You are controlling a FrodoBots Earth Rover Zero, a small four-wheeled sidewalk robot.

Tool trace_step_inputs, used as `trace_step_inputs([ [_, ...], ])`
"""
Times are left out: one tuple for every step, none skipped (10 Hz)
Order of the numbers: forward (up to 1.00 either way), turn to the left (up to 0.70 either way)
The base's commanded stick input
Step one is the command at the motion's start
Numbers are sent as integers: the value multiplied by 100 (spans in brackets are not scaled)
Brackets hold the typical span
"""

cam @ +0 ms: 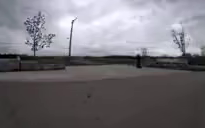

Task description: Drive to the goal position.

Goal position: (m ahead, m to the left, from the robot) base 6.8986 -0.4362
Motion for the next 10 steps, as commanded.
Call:
trace_step_inputs([
  [100,-27],
  [100,-27],
  [100,-27],
  [100,-27],
  [100,-27],
  [100,-27],
  [100,-27],
  [100,-27],
  [100,0],
  [100,0],
])
